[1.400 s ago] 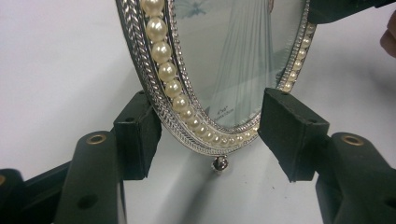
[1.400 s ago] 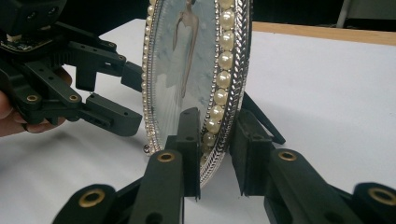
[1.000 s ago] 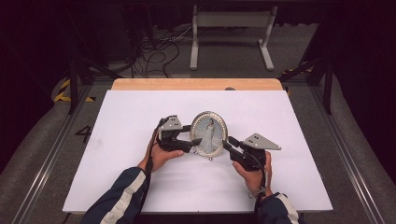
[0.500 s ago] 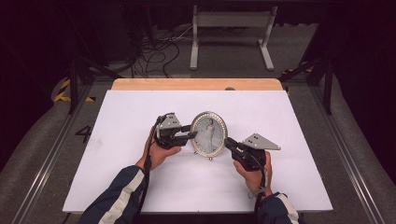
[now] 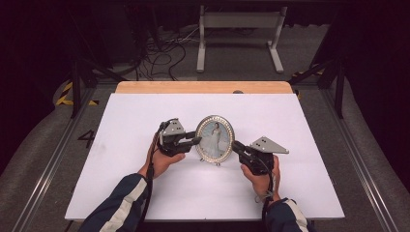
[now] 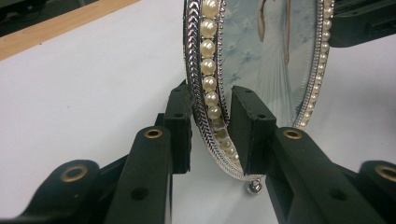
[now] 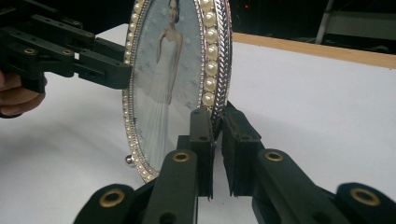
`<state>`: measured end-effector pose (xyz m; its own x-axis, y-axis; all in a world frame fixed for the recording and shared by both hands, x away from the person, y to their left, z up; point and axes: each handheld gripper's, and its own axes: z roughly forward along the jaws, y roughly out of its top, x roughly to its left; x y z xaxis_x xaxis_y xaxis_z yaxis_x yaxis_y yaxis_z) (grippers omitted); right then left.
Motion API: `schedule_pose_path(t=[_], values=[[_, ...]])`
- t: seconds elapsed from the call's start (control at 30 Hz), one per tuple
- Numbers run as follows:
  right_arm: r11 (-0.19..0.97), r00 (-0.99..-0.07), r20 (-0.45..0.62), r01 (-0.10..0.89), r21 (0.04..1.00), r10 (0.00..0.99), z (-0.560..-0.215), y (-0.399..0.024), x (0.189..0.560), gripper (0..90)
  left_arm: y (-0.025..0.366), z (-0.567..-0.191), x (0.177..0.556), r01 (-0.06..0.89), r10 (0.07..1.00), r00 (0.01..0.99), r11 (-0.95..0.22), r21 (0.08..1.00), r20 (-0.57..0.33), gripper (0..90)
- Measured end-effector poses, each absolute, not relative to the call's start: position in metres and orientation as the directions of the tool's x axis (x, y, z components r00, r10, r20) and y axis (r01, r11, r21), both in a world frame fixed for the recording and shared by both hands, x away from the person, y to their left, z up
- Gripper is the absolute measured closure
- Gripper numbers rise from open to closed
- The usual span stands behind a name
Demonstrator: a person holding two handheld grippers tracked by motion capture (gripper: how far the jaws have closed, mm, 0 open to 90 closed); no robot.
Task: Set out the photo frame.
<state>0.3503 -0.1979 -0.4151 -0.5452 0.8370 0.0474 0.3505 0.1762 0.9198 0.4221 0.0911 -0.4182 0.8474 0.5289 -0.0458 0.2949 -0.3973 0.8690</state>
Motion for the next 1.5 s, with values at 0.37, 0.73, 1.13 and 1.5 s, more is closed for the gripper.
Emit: schedule_pose_path(t=[0.37,0.73,1.13,1.5], values=[[0.174,-0.537,0.053,0.364,0.915,0.842,-0.418,-0.199,0.357,82.9,0.091,-0.419,0.415,0.294,0.542,0.84,-0.399,0.868,-0.035,71.1],[0.169,-0.535,0.06,0.369,0.914,0.842,-0.417,-0.203,0.361,82.7,0.086,-0.423,0.409,0.325,0.568,0.821,-0.391,0.861,-0.052,71.7],[0.187,-0.54,0.039,0.356,0.916,0.841,-0.416,-0.204,0.366,82.7,0.086,-0.425,0.405,0.323,0.567,0.822,-0.396,0.86,-0.048,70.0],[0.228,-0.553,0.002,0.346,0.91,0.833,-0.416,-0.204,0.363,83.3,0.093,-0.432,0.404,0.332,0.559,0.827,-0.397,0.856,-0.062,69.9]])
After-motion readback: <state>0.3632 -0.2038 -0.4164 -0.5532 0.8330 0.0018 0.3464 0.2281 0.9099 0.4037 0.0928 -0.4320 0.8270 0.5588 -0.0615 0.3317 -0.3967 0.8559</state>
